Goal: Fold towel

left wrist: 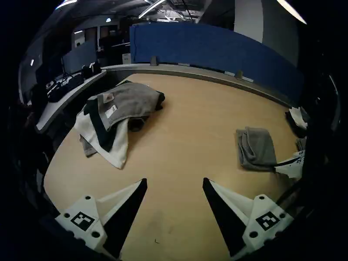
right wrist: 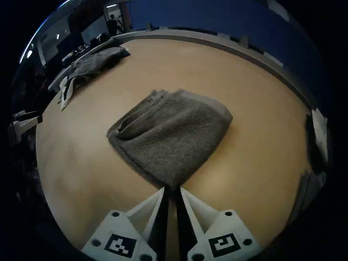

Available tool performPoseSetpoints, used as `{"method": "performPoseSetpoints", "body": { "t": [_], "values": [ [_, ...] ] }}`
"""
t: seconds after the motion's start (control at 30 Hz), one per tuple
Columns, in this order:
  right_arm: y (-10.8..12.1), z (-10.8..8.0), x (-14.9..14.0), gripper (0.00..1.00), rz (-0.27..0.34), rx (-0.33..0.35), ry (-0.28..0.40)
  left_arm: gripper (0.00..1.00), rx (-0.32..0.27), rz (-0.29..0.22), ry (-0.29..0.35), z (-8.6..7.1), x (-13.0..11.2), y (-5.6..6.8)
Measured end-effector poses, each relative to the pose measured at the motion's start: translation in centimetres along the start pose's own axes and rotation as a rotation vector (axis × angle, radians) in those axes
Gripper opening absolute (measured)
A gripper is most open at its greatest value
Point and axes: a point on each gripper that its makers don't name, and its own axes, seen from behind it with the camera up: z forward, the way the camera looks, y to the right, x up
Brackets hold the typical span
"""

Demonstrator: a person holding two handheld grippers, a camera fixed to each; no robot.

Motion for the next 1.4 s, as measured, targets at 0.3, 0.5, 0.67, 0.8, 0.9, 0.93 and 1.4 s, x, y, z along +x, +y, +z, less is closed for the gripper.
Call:
{"method": "performPoseSetpoints", "body": {
  "t": [0.3,0.5,0.67,0.8,0.9,0.93,1.4],
  "values": [
    [-0.1,0.0,0.3,0.05,-0.023,0.005,0.009,0.95,0.001,0.000,0.000,0.0,0.1,0.1],
    [0.1,-0.9,1.4,0.05,-0.055,0.001,0.044,0.95,0.001,0.001,0.003,-0.1,0.4,0.1],
    [0.3,-2.7,3.7,0.05,-0.098,0.000,0.100,0.95,-0.001,0.002,0.009,-0.1,0.8,0.2],
    [0.6,-4.7,6.2,0.05,-0.146,0.000,0.152,0.95,-0.006,0.004,0.018,-0.2,1.4,0.5],
    [0.8,-6.5,8.0,0.05,-0.185,-0.002,0.187,0.95,-0.011,0.005,0.026,-0.3,1.8,0.7],
    [0.8,-7.0,8.6,0.05,-0.197,-0.003,0.198,0.95,-0.013,0.005,0.028,-0.4,1.9,0.8],
    [1.1,-15.0,15.1,0.05,-0.321,-0.009,0.326,0.95,-0.042,0.005,0.058,-1.0,3.7,2.3]
  ]
}}
